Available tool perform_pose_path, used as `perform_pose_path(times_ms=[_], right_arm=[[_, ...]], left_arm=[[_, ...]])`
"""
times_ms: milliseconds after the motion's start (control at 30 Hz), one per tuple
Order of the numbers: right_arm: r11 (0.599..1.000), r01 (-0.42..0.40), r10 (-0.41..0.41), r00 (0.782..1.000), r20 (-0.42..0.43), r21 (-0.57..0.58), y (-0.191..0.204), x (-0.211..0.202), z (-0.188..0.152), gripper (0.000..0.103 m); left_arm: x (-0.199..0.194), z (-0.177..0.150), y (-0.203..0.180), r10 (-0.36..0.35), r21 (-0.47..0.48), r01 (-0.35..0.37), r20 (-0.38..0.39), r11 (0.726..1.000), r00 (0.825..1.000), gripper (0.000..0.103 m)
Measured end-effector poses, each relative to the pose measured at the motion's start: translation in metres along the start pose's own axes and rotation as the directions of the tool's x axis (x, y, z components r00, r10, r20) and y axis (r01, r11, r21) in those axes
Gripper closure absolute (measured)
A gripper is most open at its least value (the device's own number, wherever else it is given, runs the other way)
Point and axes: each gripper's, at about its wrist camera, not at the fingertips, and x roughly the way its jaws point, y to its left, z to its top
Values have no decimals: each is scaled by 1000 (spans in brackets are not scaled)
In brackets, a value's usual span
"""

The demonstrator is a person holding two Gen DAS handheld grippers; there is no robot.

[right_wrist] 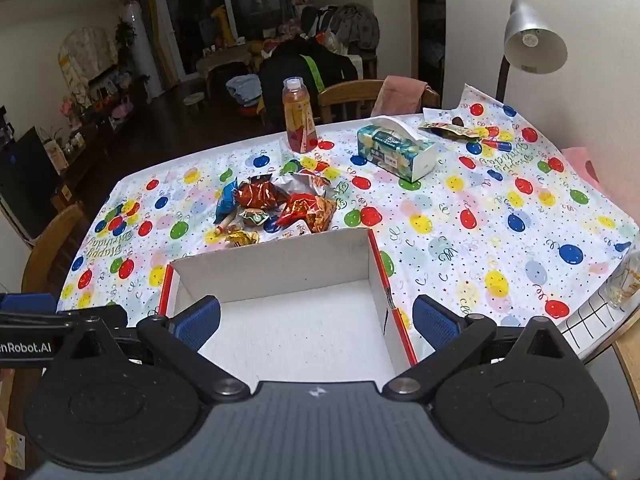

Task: Organize snacks

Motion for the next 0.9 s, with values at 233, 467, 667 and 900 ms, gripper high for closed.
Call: perform_pose_path(times_ms=[233,467,667,900], right_arm=[[999,-37,37,999,-23,4,-3,0,2,0],[1000,-27,27,999,-30,1,-4,-1,1,0],[999,-52,52,998,-45,-10,-15,5,8,0],[997,-71,69,996,-58,-31,-27,10,15,0]], left_arm=[[8,1,5,-6,-27,4,-75,1000,997,0],[9,4,0,-4,-29,2,-87,1000,996,0],[12,5,-5,13,-45,-17,-90,999,996,0],[18,9,-16,15,-81,-25,-112,996,994,0]])
